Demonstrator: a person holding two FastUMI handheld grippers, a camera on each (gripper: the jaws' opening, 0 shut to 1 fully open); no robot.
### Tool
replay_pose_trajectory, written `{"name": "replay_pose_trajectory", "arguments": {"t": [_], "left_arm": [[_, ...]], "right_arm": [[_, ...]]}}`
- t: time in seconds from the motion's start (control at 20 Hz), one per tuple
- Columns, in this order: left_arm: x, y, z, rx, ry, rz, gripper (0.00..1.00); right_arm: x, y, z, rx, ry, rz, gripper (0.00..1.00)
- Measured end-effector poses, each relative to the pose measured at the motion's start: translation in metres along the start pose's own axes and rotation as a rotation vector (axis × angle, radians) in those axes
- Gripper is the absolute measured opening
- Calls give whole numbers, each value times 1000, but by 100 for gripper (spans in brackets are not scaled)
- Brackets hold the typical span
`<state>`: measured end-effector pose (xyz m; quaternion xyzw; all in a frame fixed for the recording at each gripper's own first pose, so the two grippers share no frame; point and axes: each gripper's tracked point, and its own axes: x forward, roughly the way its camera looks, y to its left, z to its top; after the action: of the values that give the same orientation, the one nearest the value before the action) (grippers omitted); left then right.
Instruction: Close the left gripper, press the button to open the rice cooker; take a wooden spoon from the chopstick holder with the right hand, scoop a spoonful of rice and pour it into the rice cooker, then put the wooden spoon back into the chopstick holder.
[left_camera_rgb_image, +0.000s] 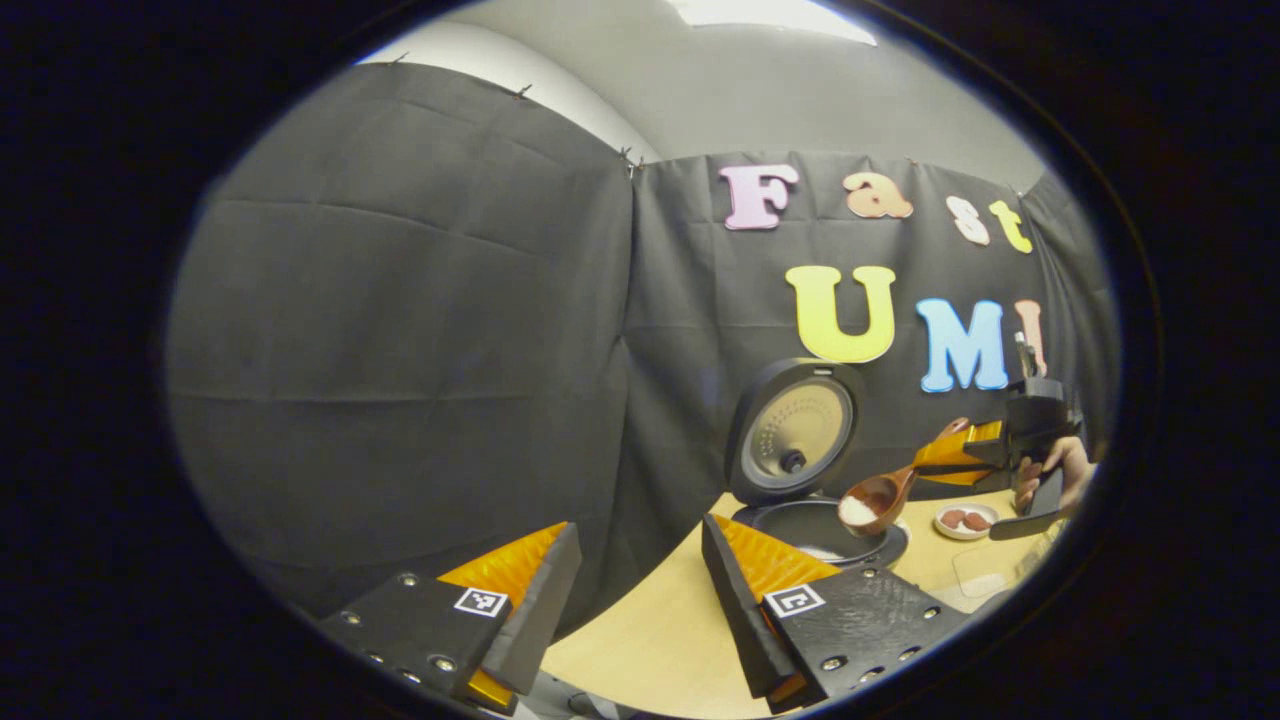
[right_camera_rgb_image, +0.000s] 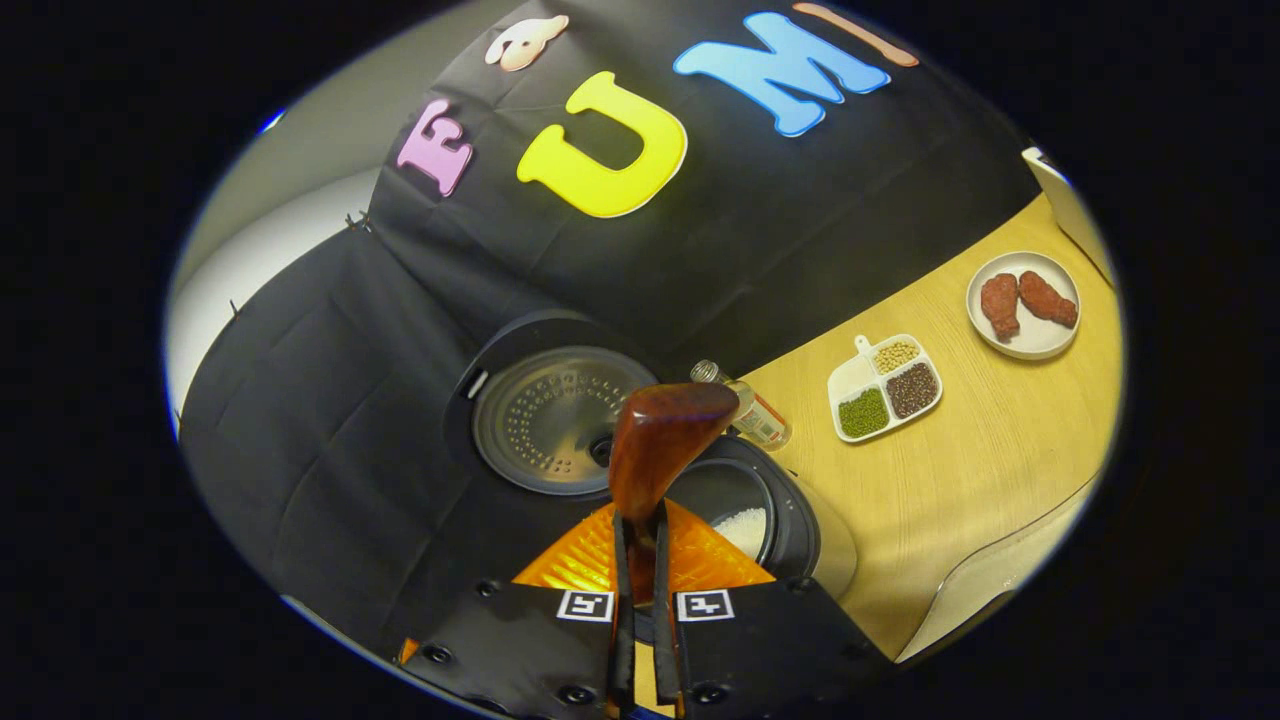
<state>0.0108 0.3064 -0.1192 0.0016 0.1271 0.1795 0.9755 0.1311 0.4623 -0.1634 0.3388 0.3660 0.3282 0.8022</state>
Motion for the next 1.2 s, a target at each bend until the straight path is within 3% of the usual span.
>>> {"name": "replay_pose_trajectory", "arguments": {"t": [0.6, 0.8, 0.85, 0.9, 1.2], "left_arm": [[-18, 32, -20, -11, 19, 70, 77], [-16, 29, -20, -6, 17, 73, 75], [-14, 27, -20, -6, 17, 72, 75], [-12, 24, -21, -8, 17, 69, 75], [-11, 19, -19, -9, 12, 56, 75]], "right_arm": [[58, -3, -36, -421, 66, -67, 9], [61, -2, -32, -686, 33, -113, 9], [61, 0, -30, -765, 20, -120, 5], [60, 3, -28, -844, 6, -125, 9], [53, 22, -26, -1220, -78, -138, 9]]}}
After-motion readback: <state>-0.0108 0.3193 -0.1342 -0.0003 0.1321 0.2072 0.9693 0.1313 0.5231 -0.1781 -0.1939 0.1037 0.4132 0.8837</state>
